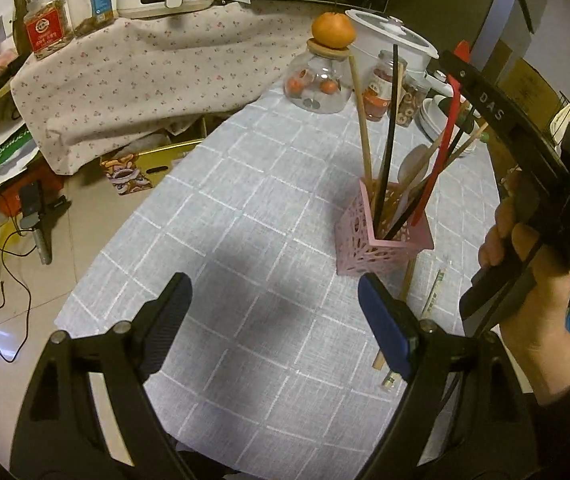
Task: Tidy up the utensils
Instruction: 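Lower the red spoon into the pink holder and open the right gripper, then move the right gripper to the wrapped chopsticks and close on them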
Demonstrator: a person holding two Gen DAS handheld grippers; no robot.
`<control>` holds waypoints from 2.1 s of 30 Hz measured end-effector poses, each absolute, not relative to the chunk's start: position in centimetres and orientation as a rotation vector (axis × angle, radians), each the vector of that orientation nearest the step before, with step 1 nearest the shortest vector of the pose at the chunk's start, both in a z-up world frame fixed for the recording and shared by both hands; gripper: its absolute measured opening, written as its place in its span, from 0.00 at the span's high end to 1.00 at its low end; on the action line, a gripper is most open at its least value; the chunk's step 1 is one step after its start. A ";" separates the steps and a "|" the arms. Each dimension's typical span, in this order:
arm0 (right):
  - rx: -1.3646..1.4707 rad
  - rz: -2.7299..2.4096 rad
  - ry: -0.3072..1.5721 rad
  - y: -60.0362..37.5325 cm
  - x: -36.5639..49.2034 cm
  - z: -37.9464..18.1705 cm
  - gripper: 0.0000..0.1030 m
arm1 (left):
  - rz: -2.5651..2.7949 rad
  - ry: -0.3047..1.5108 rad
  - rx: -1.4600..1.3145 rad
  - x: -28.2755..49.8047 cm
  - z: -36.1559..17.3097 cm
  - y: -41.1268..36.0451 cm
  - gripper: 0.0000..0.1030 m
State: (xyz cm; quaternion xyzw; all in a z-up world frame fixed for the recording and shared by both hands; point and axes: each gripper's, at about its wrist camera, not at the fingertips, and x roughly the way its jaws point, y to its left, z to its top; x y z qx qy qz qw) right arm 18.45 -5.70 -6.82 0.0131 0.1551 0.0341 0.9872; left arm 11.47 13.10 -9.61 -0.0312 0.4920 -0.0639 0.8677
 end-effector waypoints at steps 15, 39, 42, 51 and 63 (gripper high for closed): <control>0.128 0.149 0.436 -8.6 16.9 -5.9 0.46 | -0.150 1.081 -0.076 11.9 -10.4 12.4 0.17; 0.107 -0.005 1.132 -19.7 15.7 -15.1 0.21 | -0.247 1.244 -0.071 11.4 -14.8 7.0 0.17; 0.114 0.006 1.221 -19.6 16.0 -17.3 0.21 | -0.247 1.269 -0.045 11.4 -15.6 6.3 0.17; 0.083 0.025 1.392 -17.7 16.5 -21.8 0.21 | -0.223 1.303 -0.011 11.6 -16.5 6.3 0.17; 0.022 0.026 1.457 -15.3 16.9 -25.6 0.24 | -0.196 1.314 0.008 11.6 -16.8 6.9 0.17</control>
